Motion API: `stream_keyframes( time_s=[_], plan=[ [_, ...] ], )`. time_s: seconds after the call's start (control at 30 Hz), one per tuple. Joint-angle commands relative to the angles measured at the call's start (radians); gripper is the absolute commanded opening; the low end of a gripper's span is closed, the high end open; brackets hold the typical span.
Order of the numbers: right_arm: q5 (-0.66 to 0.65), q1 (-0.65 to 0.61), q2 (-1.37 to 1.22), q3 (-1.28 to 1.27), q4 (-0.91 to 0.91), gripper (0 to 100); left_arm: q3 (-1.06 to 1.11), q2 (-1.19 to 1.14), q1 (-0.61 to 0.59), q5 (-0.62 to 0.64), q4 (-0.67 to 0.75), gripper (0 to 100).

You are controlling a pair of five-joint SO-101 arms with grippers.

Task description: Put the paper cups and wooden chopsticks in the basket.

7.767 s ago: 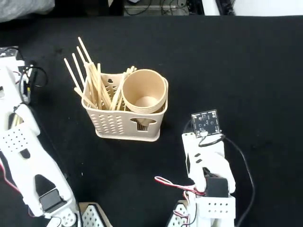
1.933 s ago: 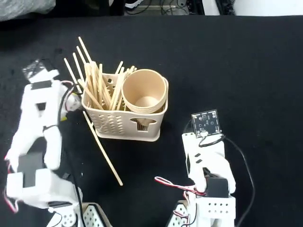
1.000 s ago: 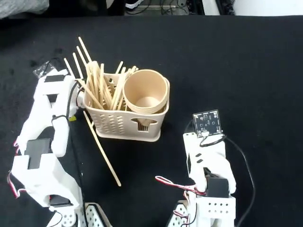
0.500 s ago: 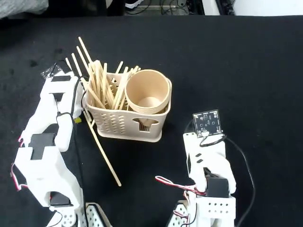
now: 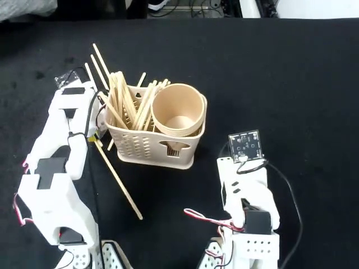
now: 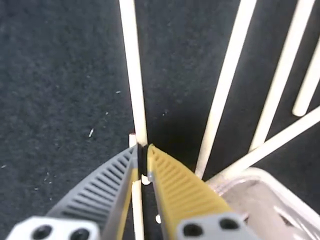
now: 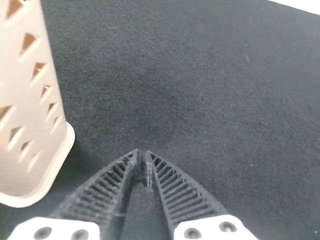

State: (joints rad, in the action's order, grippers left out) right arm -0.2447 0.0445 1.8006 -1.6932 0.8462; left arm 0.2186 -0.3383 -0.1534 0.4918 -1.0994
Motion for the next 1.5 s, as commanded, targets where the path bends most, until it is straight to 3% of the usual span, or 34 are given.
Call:
stream_keyframes(
  time_s=[0.0, 0.4, 0.57, 1.1, 1.47],
  plan=[
    [-0.002, 0.014, 0.056, 0.007, 0.005, 1.1, -0.024, -0.002, -0.074, -0.017, -0.018, 3],
    [-0.002, 0.014, 0.056, 0.007, 0.005, 1.1, -0.107, -0.002, -0.154, -0.066, -0.133, 4],
    [-0.002, 0.014, 0.056, 0.007, 0.005, 1.1, -0.116, -0.003, -0.147, -0.064, -0.203, 11],
    [-0.002, 0.014, 0.056, 0.007, 0.003, 1.1, -0.298, -0.003, -0.133, -0.060, -0.393, 14],
    [-0.002, 0.014, 0.056, 0.007, 0.002, 1.1, -0.107, -0.005, -0.085, -0.061, -0.256, 14]
  ],
)
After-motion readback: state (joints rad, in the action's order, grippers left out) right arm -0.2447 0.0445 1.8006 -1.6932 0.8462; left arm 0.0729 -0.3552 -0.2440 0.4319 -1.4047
